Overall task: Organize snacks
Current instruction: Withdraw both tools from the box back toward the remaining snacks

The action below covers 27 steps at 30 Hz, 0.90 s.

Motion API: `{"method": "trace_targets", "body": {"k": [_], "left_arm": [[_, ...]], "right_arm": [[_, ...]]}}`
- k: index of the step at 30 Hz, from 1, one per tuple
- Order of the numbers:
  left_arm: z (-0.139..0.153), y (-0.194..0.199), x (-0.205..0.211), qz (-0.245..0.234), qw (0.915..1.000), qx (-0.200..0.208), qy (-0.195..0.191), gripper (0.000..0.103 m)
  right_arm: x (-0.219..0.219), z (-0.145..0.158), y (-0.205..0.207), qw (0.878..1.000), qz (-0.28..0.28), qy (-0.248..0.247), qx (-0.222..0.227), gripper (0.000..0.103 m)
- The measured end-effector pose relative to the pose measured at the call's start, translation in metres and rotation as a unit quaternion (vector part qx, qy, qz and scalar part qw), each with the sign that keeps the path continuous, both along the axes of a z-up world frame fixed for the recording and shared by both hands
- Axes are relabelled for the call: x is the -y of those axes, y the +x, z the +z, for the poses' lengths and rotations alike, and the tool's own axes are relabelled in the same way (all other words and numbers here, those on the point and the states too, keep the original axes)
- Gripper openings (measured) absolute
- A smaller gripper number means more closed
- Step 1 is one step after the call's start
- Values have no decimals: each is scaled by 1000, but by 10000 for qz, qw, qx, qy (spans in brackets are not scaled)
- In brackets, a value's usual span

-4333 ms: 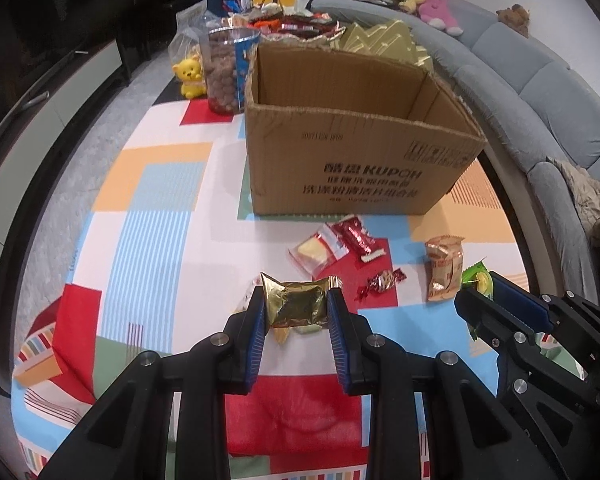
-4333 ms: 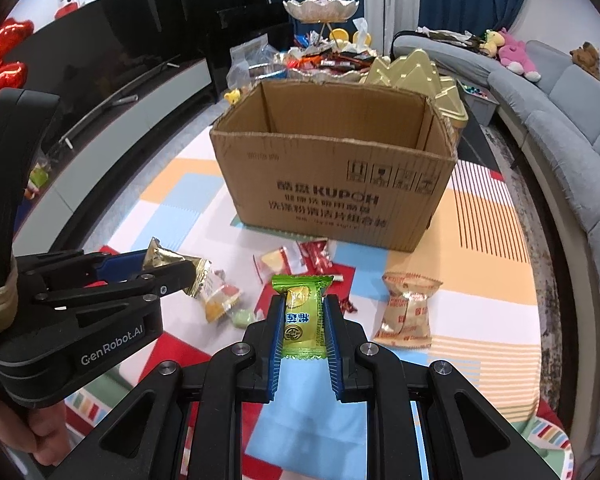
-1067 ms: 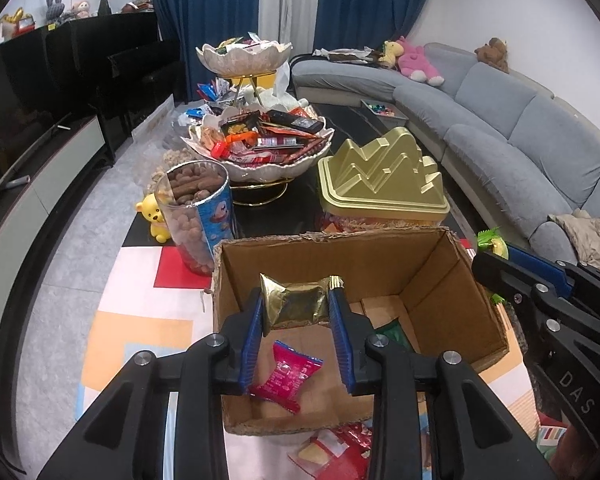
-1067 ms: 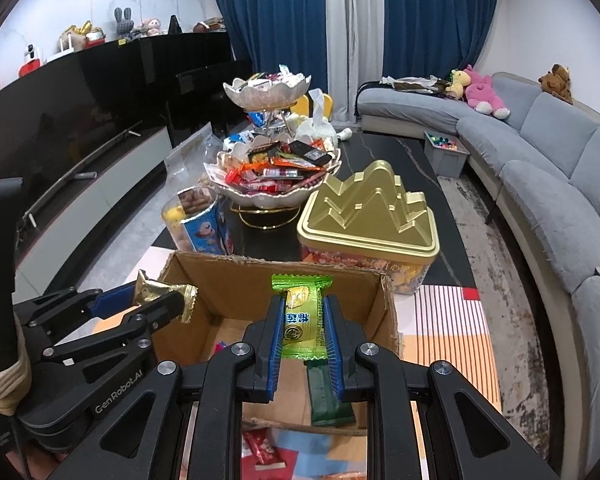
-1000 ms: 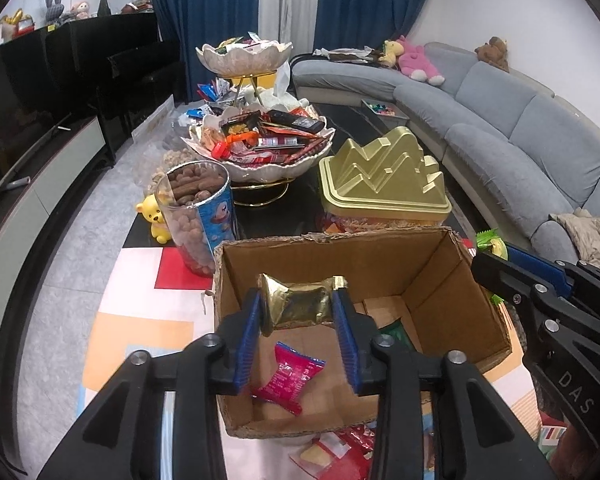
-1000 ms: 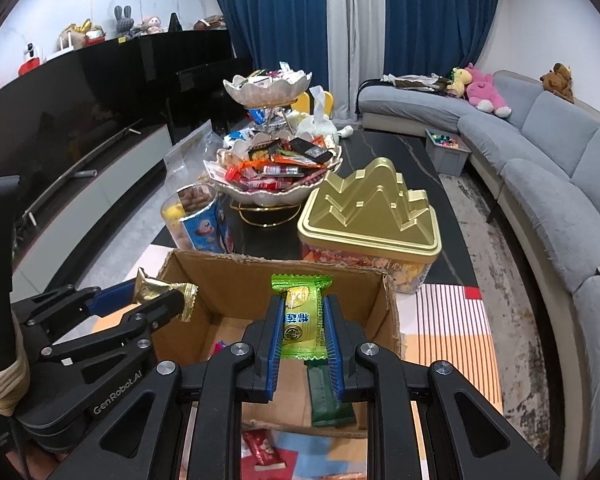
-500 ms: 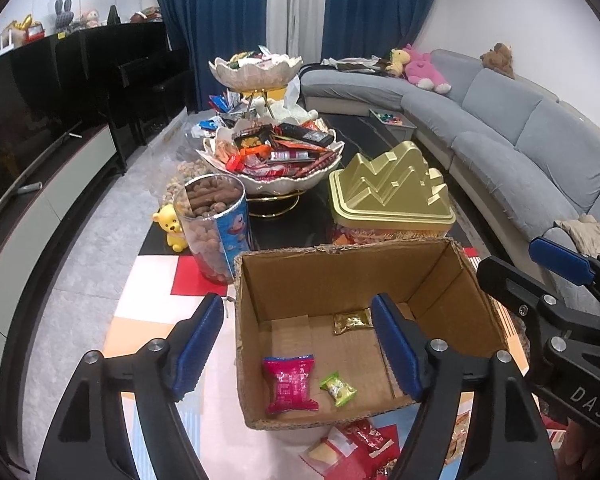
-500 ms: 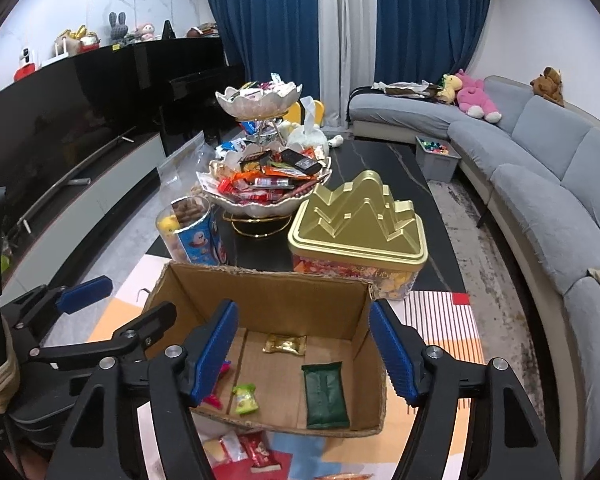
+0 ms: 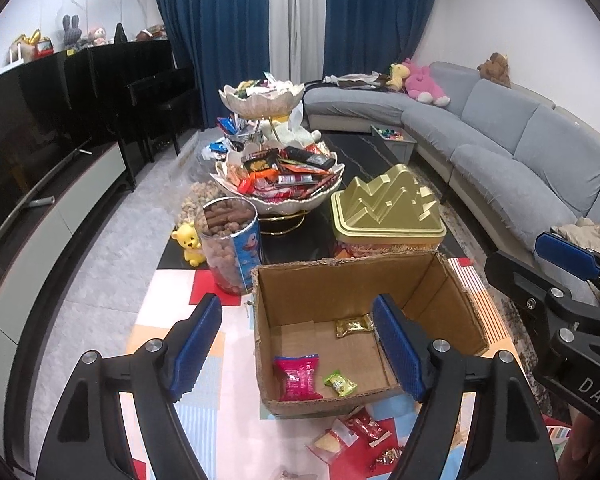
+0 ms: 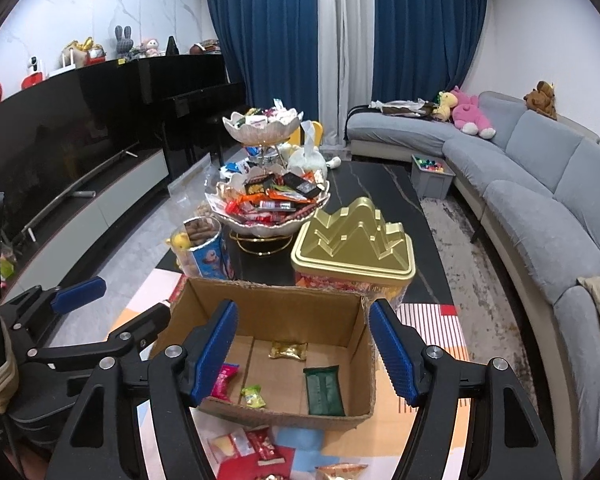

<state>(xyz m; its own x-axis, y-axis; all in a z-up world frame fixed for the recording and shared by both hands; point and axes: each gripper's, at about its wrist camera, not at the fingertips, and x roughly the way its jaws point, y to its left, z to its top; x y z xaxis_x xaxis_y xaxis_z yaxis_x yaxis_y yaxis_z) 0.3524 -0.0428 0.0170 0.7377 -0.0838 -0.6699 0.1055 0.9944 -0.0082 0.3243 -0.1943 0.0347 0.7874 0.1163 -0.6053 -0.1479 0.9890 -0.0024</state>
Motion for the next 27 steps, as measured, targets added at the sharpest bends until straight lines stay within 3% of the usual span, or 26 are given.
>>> {"method": "trace_targets", "body": {"k": [12,27], "left_arm": [[15,-21,-3,-18,9998,164,103,77],[9,-38,-8,-63,9997,147,175,77]], "right_arm": [[-3,13,-21,9999,24,-48,147,69],[-8,6,-35,9998,65,-133,120,69]]}}
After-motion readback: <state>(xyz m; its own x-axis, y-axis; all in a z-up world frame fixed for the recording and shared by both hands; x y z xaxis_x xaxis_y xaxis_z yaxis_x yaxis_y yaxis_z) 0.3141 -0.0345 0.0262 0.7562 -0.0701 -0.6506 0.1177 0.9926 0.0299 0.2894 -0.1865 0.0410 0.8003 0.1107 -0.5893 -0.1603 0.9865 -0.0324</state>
